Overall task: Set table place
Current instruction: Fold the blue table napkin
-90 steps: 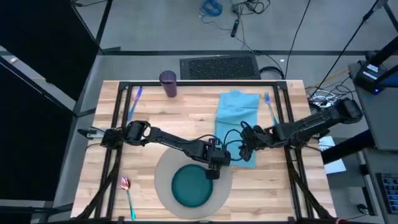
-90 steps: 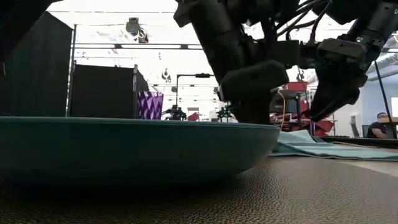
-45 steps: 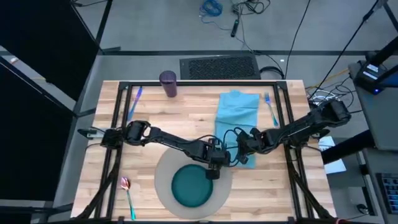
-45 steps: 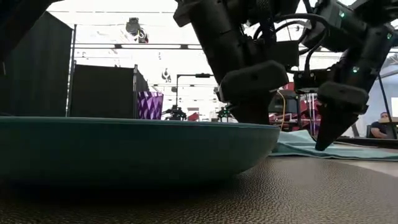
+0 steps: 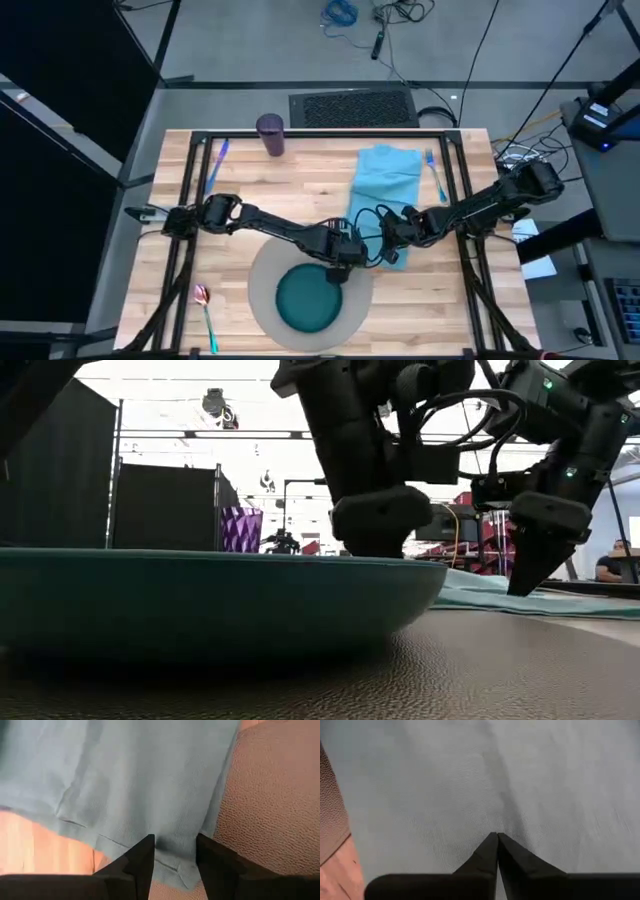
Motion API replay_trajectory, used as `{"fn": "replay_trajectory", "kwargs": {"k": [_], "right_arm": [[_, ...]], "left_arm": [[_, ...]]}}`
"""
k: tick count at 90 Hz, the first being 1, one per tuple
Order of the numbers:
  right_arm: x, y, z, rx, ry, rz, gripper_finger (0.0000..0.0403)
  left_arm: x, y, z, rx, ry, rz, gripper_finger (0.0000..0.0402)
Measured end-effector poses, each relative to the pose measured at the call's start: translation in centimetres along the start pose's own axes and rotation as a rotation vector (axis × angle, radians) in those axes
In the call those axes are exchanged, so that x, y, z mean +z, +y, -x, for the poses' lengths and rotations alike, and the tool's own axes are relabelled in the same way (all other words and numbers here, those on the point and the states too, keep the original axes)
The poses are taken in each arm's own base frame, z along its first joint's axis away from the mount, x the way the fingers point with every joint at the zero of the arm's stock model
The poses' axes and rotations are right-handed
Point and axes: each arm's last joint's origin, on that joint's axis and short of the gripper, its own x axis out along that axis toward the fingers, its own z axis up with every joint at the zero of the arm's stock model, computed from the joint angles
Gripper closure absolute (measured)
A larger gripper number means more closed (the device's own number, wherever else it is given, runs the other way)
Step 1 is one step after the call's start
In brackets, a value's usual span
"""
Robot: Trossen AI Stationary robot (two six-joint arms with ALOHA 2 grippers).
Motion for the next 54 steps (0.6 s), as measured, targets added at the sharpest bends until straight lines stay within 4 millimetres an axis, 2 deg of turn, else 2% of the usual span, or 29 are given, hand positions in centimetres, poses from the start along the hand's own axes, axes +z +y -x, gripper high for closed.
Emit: {"fn": "replay_trajectory", "kwargs": {"k": [35,54], "right_arm": [[0.0,0.0,0.0,0.002,0.007,0.001,0.0403],[0.0,0.0,0.0,0.004,0.01,0.001,0.0403]], "left_arm": [[-0.4,0.2,0.1,0.067,0.04,-0.016,0.0277],[-0.5,0.6,1.2,0.145,0.045,-0.025,0.0277]]}}
